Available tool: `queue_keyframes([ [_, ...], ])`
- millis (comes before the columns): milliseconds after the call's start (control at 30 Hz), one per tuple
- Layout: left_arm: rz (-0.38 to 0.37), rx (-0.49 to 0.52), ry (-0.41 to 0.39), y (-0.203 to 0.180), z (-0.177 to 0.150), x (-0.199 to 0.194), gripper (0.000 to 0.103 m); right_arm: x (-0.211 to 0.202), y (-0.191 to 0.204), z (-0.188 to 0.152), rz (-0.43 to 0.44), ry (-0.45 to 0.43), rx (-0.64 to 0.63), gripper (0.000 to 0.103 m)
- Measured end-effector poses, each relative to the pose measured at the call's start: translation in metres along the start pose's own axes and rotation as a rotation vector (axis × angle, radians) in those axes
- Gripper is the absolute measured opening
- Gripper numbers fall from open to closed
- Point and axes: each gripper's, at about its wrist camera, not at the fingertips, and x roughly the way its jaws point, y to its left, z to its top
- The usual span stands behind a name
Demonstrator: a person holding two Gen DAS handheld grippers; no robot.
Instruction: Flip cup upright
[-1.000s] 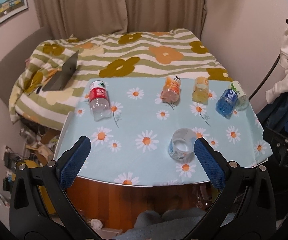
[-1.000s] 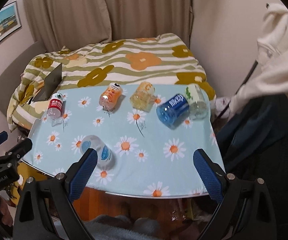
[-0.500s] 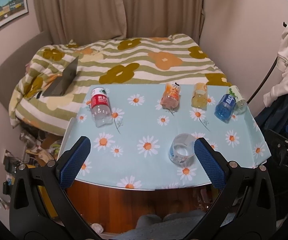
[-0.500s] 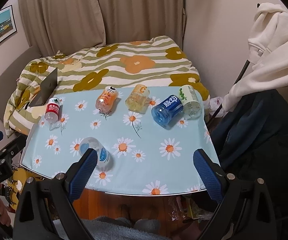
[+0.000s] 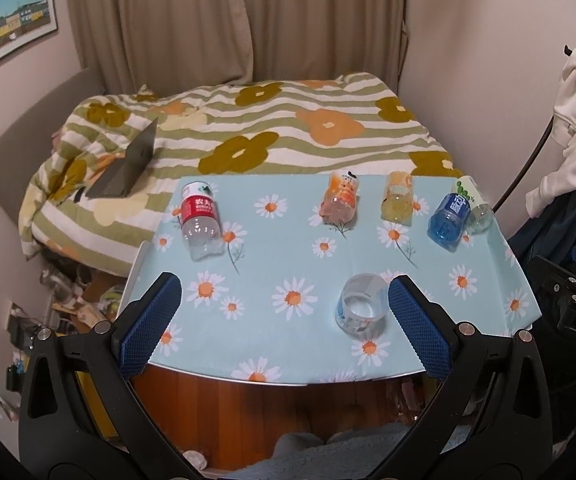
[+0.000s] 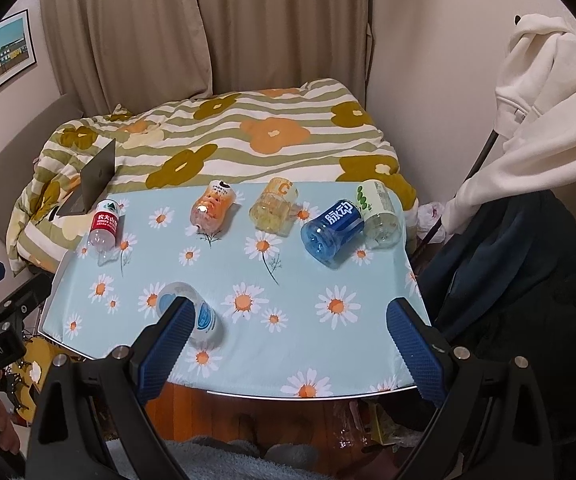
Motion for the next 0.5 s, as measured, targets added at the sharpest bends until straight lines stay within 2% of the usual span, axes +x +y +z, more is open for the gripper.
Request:
queue_keyframes([
  [500, 0.012, 0.0, -0.007, -0.0007, 0.0032, 0.0003, 0.103, 0.0, -0.0033, 0.0048, 0.003, -0.004, 0.003, 0.096],
])
